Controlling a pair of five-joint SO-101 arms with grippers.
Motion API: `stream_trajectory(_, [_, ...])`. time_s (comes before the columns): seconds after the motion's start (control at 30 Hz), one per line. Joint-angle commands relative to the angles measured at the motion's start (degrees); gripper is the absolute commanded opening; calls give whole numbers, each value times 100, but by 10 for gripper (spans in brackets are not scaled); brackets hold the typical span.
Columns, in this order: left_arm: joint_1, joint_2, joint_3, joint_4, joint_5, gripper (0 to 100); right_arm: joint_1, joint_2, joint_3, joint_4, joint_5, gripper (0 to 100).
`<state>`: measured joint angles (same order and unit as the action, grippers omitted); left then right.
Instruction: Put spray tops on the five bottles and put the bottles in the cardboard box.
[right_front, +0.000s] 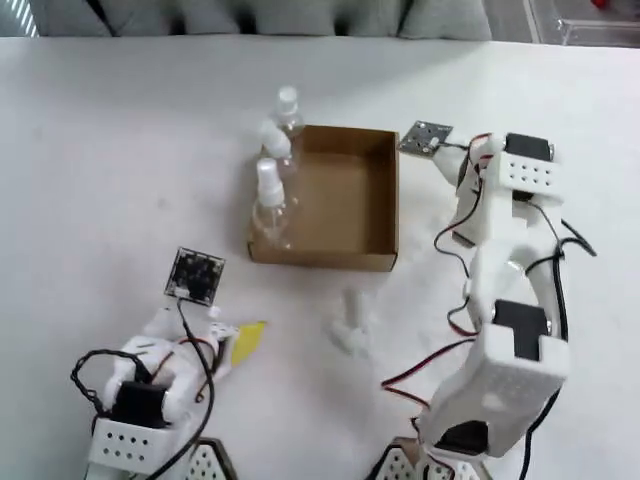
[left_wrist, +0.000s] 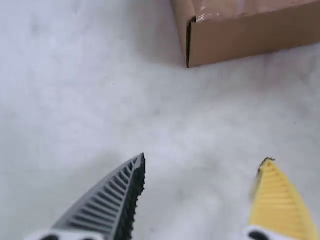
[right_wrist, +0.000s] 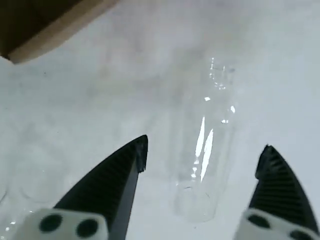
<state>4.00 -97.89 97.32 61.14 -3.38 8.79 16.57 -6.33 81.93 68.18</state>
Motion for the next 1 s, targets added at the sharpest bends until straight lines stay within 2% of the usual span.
stream_trajectory(0.0, [-57, 66, 0, -18, -44, 331, 40, 462, -738, -48, 62, 317])
stream_trajectory(0.4, [-57, 75, 0, -26, -44, 331, 277, 2642, -2787, -31, 62, 307])
stream_trajectory(0.47, [-57, 75, 0, -26, -44, 331, 330, 2897, -3095, 57, 62, 241])
stream_trajectory(0.6, [-57, 75, 0, -26, -44, 331, 356, 3222, -3903, 488, -44, 4])
stream_trajectory(0.7, [-57, 75, 0, -26, -44, 331, 356, 3248, -4624, 1095, -782, 46])
stream_trajectory(0.8, [-57, 75, 0, -26, -44, 331, 321, 3248, -5415, 1692, -1644, 12])
stream_trajectory(0.9, [-57, 75, 0, -26, -44, 331, 374, 3240, -5855, 1701, -2629, 14])
stream_trajectory(0.97, [-57, 75, 0, -26, -44, 331, 462, 3240, -5978, 1710, -2954, 15])
